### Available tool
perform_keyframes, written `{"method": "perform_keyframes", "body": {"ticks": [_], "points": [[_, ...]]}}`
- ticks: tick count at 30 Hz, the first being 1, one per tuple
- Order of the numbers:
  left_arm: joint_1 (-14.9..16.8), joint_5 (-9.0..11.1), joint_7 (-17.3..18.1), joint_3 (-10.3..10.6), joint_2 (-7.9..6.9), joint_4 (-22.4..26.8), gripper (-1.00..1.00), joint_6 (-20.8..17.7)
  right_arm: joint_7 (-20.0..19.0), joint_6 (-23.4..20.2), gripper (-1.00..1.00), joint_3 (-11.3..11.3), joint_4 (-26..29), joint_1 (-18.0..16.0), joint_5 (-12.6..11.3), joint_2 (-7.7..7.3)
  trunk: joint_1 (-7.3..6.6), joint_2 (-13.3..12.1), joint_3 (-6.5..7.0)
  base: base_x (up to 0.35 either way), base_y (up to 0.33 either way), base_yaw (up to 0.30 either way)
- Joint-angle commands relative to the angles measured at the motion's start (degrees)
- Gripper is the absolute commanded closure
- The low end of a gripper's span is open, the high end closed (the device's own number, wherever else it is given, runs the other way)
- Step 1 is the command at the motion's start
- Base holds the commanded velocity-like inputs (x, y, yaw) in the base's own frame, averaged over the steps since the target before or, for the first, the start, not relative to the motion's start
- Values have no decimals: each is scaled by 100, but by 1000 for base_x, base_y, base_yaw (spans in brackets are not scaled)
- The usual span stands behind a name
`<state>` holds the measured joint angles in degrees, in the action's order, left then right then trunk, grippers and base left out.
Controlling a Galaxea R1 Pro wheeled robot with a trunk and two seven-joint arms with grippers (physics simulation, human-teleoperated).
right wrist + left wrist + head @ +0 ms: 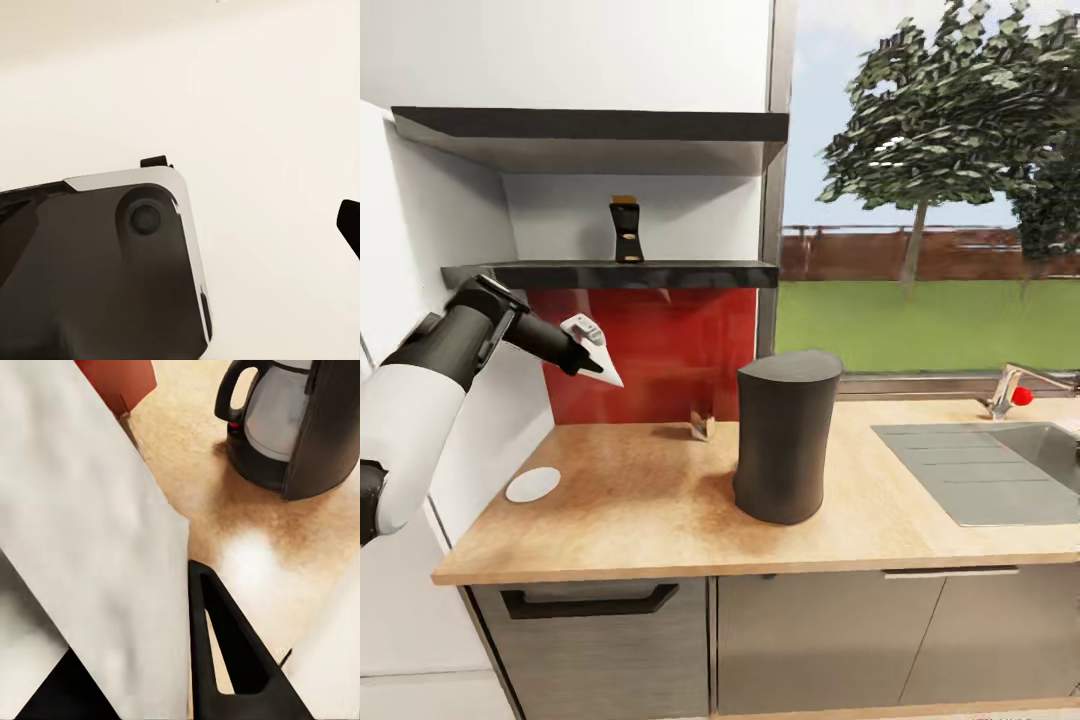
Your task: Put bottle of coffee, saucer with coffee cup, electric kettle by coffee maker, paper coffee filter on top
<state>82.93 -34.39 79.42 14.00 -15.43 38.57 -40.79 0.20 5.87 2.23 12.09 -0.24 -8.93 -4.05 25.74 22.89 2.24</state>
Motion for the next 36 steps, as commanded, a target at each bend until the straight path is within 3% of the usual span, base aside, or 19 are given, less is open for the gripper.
{"method": "perform_keyframes", "body": {"ticks": [1, 5, 10, 14, 16, 20, 23, 25, 29, 36], "points": [[-1, -162, 42, 89, 8, 10, 100, -45, -3, 21, -100, 16, -5, -2, -30, 1, 4, 3, -2, 267, 162, -271], [5, -533, 54, 271, 45, 13, 100, -51, -3, 20, -100, 15, -5, -2, -30, 1, 4, 3, -2, 261, 151, -242], [10, -739, 56, 341, 150, 89, 100, -46, -3, 20, -100, 14, -5, -2, -30, 1, 4, 3, -2, 123, 52, -68], [19, -1149, 103, 464, 250, 417, 100, -49, -3, 23, -100, 14, -5, -2, -30, 1, 4, 3, -2, 21, 8, -10], [20, -1345, 285, 489, 302, 660, 100, -48, -3, 21, -100, 14, -5, -2, -30, 1, 4, 3, -2, 5, 2, -37], [22, -1773, 1055, 536, 378, 1134, 100, -39, -3, 23, -100, 14, -6, -2, -30, 1, 4, 3, -2, 2, 1, -197], [22, -2246, 1058, 586, 401, 1513, 100, -19, -3, 23, -100, 14, -9, -2, -30, 1, 4, 3, -2, 0, 0, -269], [25, -2428, 1058, 597, 395, 1706, 100, 9, -3, 25, -100, 14, -9, -2, -30, 1, 4, 3, -2, 0, 0, -284], [39, -2525, 1058, 596, 379, 1864, 100, 41, -3, 24, -100, 14, -13, -2, -30, 1, 4, 3, -2, 0, 0, -289], [47, -2520, 1058, 601, 334, 1906, 100, 114, 3, 20, -100, 14, -14, -2, -26, 1, 4, 3, -2, 0, 0, -291]]}}
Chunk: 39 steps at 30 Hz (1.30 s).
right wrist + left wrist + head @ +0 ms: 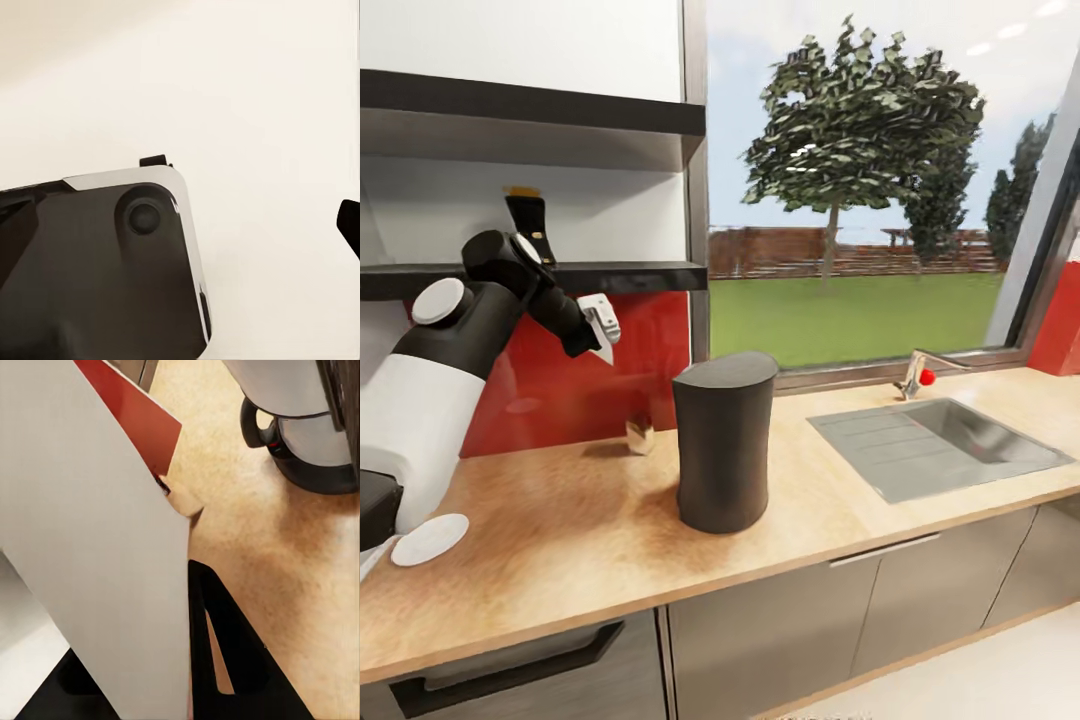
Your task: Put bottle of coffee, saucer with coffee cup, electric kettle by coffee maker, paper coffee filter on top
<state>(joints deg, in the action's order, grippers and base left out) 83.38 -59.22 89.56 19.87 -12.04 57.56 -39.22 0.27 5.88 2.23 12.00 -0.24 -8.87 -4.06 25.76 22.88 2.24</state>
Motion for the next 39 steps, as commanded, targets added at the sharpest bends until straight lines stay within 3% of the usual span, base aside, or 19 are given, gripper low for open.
{"method": "perform_keyframes", "body": {"ticks": [1, 7, 26, 39], "points": [[6, -38, 44, 15, -10, 8, 100, -4, -2, 19, -100, 14, -5, -2, -31, 2, 2, 4, -2, 0, 0, -277], [14, -8, 44, 14, 30, -5, 100, 209, 0, 20, -100, 11, -5, -2, -28, 2, 2, 4, -2, 0, 0, -103], [-22, 16, 44, 44, 59, -87, 100, 347, -3, 25, -100, -3, -11, -2, -19, -7, 2, 4, -2, 1, 0, -3], [-56, 16, 44, 35, 73, -87, 100, 344, 0, 27, -100, 5, -16, -2, -19, -20, 2, 4, 19, 237, 73, -110]]}}
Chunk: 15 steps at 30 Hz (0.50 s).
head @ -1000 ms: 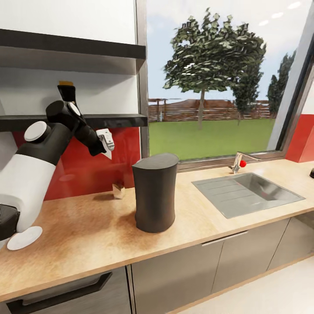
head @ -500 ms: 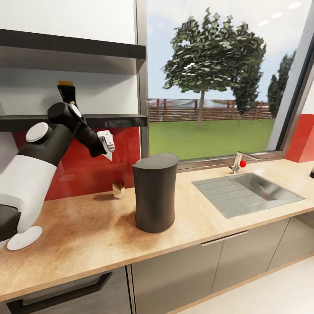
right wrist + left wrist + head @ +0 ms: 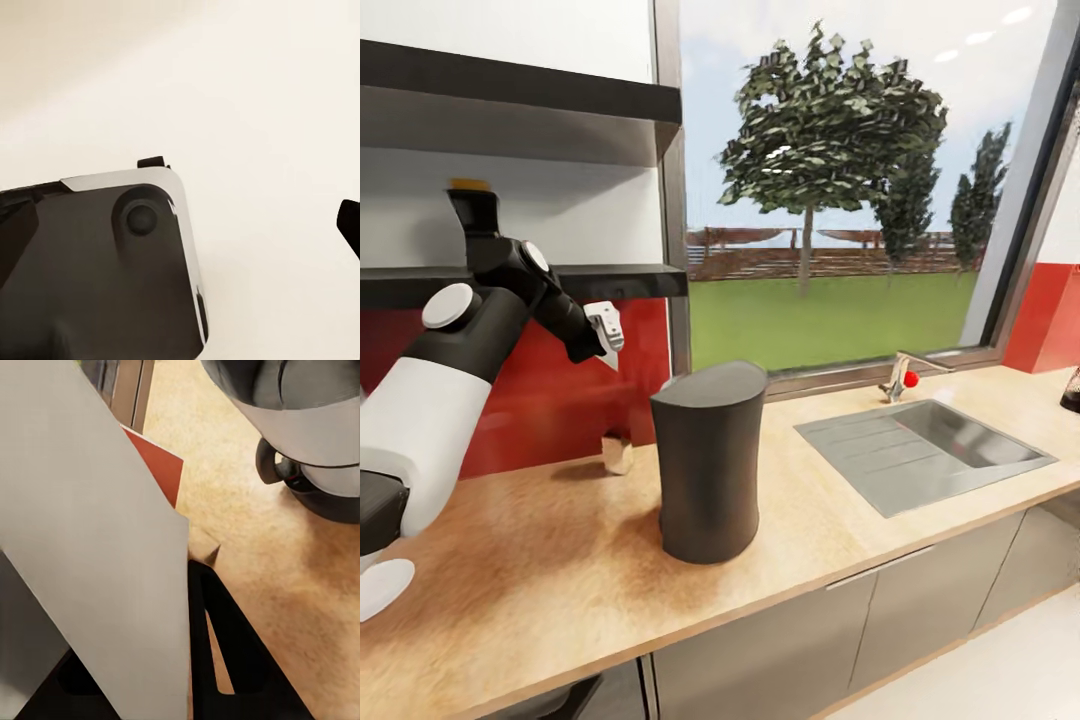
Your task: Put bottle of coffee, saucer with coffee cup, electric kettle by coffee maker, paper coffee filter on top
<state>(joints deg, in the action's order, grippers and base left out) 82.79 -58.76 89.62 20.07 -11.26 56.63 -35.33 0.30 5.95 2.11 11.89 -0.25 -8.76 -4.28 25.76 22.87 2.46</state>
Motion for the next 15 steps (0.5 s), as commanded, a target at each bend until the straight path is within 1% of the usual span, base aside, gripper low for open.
{"method": "perform_keyframes", "body": {"ticks": [1, 7, 9, 15], "points": [[2, -31, 38, 14, -1, 6, 100, -44, -4, 17, -100, 17, -5, -2, -29, 0, 3, 5, -1, 63, 17, -64], [0, -31, 38, 14, 63, 6, 100, -44, -4, 18, -100, 17, -5, -2, -29, -3, 3, 5, 0, 18, 5, -21], [0, -31, 38, 14, 77, 6, 100, -44, -4, 19, -100, 17, -5, -2, -29, -3, 3, 5, 0, 3, 1, -94], [15, -31, 38, 14, 96, 6, 100, -44, -4, 20, -100, 17, -7, -2, -29, -7, 3, 5, 0, 1, 0, -221]]}}
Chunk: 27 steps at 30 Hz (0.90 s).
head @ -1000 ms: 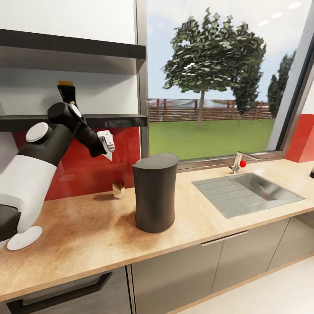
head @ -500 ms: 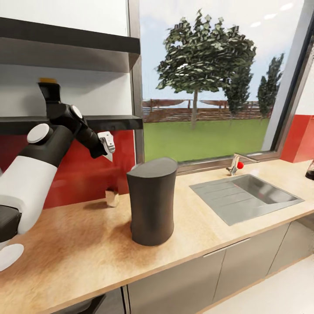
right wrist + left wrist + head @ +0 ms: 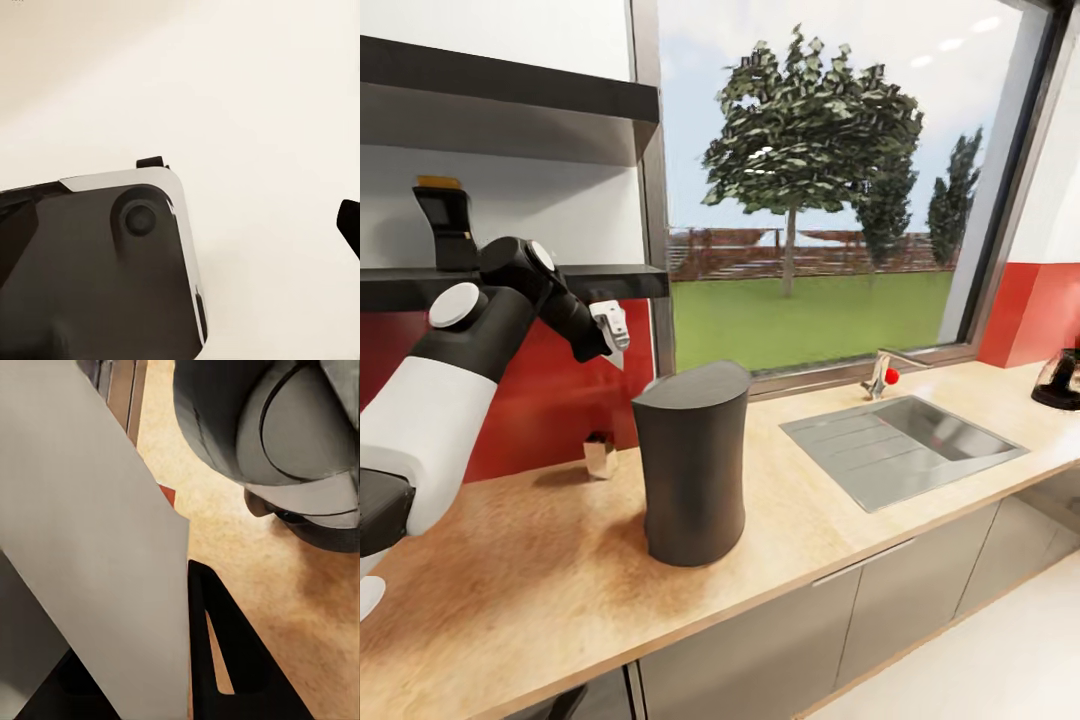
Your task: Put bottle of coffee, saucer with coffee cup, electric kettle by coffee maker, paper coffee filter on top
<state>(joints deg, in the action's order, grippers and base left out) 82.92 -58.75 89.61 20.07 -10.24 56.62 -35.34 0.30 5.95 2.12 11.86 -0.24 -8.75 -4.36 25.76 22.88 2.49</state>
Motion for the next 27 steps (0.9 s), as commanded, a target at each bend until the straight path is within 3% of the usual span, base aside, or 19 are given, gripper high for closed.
{"method": "perform_keyframes", "body": {"ticks": [1, 27], "points": [[5, -31, 39, 14, -5, 7, 100, -44, -4, 18, -100, 16, -4, -2, -30, 3, 2, 4, -3, 0, 0, -254], [-21, -31, 39, 6, 48, 7, 100, -44, -4, 19, -100, 16, 0, -2, -30, 5, 2, 4, -3, 0, 0, -119]]}}
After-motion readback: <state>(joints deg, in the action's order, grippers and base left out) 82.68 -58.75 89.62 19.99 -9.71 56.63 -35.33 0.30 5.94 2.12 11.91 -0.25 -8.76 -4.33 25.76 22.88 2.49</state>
